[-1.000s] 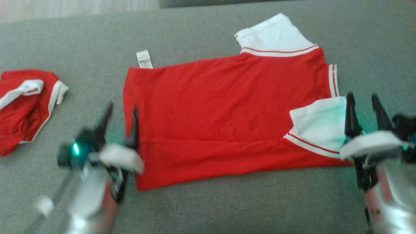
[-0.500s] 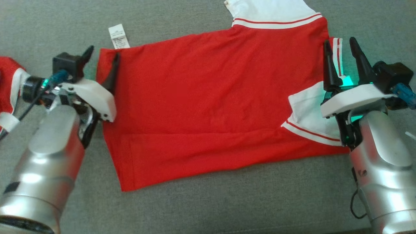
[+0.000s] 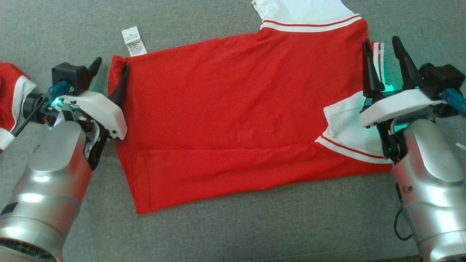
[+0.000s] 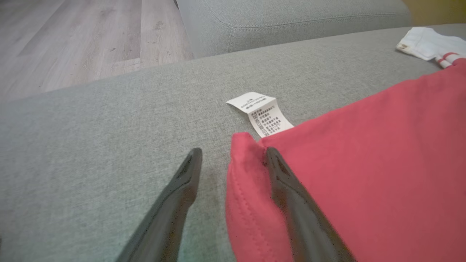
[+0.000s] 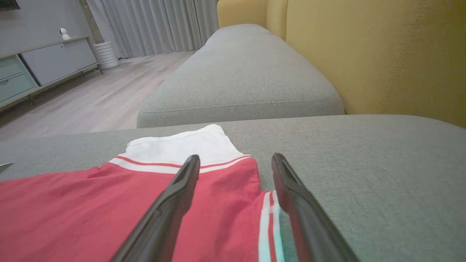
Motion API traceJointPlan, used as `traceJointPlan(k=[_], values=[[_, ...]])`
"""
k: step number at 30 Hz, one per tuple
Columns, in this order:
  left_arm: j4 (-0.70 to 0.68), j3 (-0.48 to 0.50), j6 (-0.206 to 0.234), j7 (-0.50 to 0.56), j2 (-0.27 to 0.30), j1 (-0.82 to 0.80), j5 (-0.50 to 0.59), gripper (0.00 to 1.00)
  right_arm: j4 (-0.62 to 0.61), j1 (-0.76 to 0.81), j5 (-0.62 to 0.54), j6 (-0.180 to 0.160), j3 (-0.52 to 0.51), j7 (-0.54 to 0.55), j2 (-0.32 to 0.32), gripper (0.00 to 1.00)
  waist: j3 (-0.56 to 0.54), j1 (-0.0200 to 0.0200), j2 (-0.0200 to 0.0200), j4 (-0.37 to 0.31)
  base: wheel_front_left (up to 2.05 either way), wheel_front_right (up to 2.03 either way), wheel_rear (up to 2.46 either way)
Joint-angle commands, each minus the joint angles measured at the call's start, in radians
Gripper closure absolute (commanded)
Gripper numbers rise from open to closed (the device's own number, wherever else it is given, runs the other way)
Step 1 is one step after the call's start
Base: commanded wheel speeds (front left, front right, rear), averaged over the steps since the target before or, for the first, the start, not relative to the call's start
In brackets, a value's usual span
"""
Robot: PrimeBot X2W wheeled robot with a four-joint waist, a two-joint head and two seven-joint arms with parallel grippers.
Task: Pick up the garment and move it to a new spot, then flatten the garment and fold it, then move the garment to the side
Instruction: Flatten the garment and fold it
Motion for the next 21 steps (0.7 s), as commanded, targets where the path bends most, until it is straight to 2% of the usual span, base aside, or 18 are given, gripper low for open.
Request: traceJointPlan(k=[1, 2, 3, 9, 14, 21], values=[[-0.008, 0.008, 0.002, -0.016, 0.046, -0.044, -0.024, 0.64, -0.022, -0.030, 0.004, -0.001, 0.030, -0.004, 0.001, 0.00, 0.002, 0.0000, 0.0000, 0.000, 0.00, 0.00, 0.00], [-0.006, 0.001, 0.002, -0.019, 0.046, -0.047, -0.036, 0.97, -0.019, -0.035, 0.005, -0.001, 0.034, -0.004, 0.001, 0.00, 0.003, 0.0000, 0.0000, 0.001, 0.00, 0.00, 0.00], [-0.002, -0.006, 0.002, -0.024, 0.048, -0.051, -0.042, 1.00, -0.015, -0.041, 0.007, -0.001, 0.040, -0.004, 0.000, 0.00, 0.005, 0.0000, 0.0000, 0.002, 0.00, 0.00, 0.00], [0.027, -0.035, 0.002, -0.083, 0.042, -0.082, -0.044, 1.00, 0.052, -0.095, 0.025, -0.001, 0.078, 0.017, -0.019, 0.00, 0.010, 0.0000, 0.0000, 0.017, 0.00, 0.00, 0.00], [0.051, -0.063, 0.002, -0.111, 0.010, -0.114, -0.048, 1.00, 0.144, -0.210, 0.071, -0.001, 0.102, 0.120, -0.046, 0.00, 0.027, 0.0000, 0.0000, 0.054, 0.00, 0.00, 0.00], [0.047, -0.102, 0.002, -0.140, -0.056, -0.169, -0.055, 1.00, 0.260, -0.387, 0.105, -0.001, 0.143, 0.273, -0.112, 0.00, 0.082, 0.0000, 0.0000, 0.143, 0.00, 0.00, 0.00]])
